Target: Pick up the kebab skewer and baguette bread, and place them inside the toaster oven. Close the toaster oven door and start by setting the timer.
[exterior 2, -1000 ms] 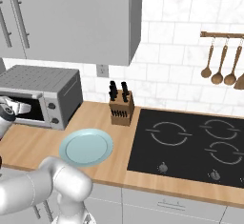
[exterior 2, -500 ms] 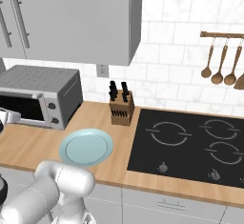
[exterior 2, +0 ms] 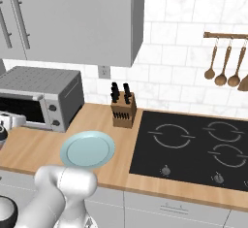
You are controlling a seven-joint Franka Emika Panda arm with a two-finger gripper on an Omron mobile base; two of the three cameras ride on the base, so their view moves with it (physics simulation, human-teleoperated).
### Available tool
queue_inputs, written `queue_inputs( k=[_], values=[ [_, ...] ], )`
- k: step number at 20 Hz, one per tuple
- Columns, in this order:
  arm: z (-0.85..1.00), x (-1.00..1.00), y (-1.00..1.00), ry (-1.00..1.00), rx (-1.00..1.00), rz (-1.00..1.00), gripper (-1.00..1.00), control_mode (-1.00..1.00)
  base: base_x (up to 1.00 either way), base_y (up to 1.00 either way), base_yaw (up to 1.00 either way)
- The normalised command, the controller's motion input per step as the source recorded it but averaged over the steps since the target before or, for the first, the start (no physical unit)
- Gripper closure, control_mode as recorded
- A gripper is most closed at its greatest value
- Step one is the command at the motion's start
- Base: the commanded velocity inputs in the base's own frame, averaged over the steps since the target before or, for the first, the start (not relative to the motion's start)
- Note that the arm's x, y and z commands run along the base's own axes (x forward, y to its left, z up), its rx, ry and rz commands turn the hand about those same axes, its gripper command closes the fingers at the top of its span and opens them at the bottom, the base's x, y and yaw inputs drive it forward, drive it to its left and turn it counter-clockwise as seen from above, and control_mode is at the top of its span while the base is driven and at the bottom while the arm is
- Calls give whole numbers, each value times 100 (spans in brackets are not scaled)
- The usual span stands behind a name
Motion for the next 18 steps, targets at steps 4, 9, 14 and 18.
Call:
queue_inputs(
  k=[4,9,14,18],
  values=[
    [0,-6,-53,-6,-17,6,-100,-100,0,0,0],
    [0,0,-45,2,-22,12,-100,-100,0,0,0],
    [0,0,-30,0,-21,12,-100,-100,0,0,0],
    [-1,0,-19,0,-19,13,-100,-100,0,0,0]
  ],
)
